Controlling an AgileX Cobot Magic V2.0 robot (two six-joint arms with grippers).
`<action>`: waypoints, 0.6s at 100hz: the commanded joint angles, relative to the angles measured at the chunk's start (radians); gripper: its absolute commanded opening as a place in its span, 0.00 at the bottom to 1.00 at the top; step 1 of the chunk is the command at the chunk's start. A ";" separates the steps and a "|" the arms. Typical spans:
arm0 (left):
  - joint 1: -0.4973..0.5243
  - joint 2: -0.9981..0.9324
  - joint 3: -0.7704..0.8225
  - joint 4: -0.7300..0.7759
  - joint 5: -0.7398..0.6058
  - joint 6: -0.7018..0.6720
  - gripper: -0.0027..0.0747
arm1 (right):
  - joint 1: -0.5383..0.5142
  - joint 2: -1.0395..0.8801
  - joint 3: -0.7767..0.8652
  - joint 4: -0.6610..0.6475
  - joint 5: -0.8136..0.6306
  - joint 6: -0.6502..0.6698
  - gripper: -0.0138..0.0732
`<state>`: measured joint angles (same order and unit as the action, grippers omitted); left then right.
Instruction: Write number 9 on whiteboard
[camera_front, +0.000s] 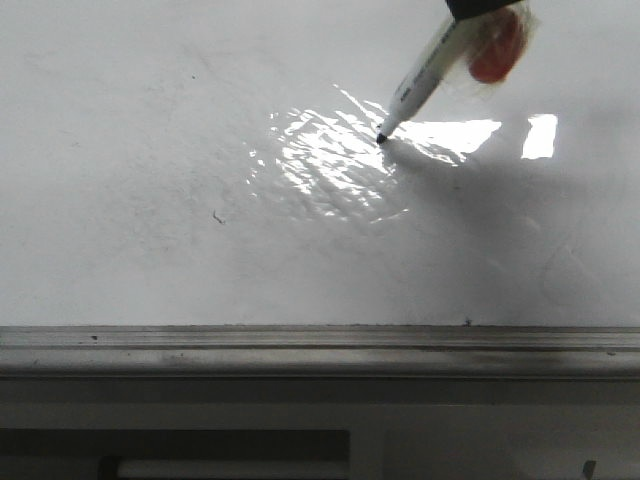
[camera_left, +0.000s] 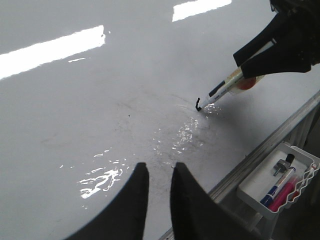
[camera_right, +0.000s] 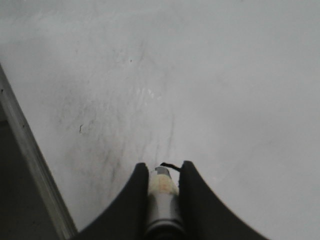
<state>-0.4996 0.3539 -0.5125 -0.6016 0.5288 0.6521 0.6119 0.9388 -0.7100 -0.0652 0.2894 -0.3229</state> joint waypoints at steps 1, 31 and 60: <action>0.000 0.006 -0.026 -0.030 -0.070 -0.013 0.16 | -0.005 -0.002 -0.021 -0.021 0.089 -0.006 0.11; 0.000 0.006 -0.026 -0.030 -0.070 -0.013 0.16 | -0.082 -0.006 -0.086 -0.068 0.076 -0.006 0.11; 0.000 0.007 -0.026 -0.030 -0.072 -0.013 0.16 | -0.095 0.026 -0.129 -0.039 0.132 -0.006 0.11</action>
<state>-0.4996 0.3539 -0.5125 -0.6016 0.5288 0.6521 0.5384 0.9494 -0.8141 -0.0463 0.4278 -0.3125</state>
